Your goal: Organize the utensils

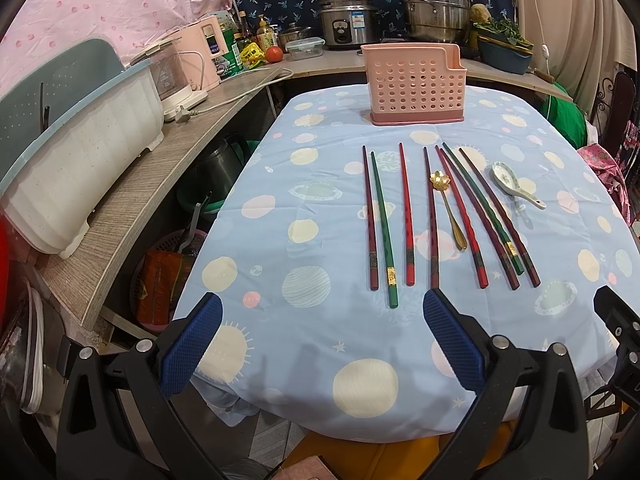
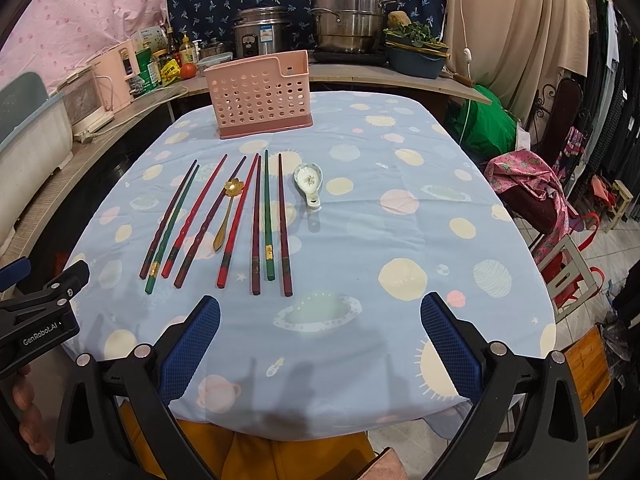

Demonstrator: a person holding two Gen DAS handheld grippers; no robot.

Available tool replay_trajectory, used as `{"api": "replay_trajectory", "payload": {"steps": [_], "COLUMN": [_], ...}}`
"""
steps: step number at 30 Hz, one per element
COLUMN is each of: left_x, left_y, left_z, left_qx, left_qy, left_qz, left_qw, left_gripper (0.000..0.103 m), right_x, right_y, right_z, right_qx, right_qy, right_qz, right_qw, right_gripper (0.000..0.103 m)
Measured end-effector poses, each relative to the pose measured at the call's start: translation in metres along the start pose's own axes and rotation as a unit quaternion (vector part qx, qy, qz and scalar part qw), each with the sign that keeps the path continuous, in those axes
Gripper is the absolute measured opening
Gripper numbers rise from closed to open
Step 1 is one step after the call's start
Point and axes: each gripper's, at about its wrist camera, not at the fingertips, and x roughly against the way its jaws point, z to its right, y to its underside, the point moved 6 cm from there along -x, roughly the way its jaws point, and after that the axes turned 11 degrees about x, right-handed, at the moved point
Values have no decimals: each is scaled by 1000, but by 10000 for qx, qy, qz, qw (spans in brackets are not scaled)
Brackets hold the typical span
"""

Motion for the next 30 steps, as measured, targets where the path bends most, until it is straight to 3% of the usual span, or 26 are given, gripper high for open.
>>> {"api": "replay_trajectory", "payload": {"steps": [9,16,21,30], "left_x": [-8,-43,-67,-106], "left_y": [-1,-2,-3,-3], "left_z": [-6,-26,-18,-8], "left_qx": [73,496,384,382], "left_qy": [15,27,182,257], "left_qz": [-106,-504,-711,-1082], "left_qw": [9999,9975,9966,9931], "left_gripper": [96,96,96,84], "right_x": [-4,-17,-31,-51], "right_y": [3,1,-1,-12], "right_z": [-1,10,15,19], "right_qx": [-40,-163,-188,-208], "right_qy": [-9,31,30,-13], "right_qz": [-31,-183,-293,-441], "right_qw": [10000,9997,9994,9988], "right_gripper": [96,96,96,96]}}
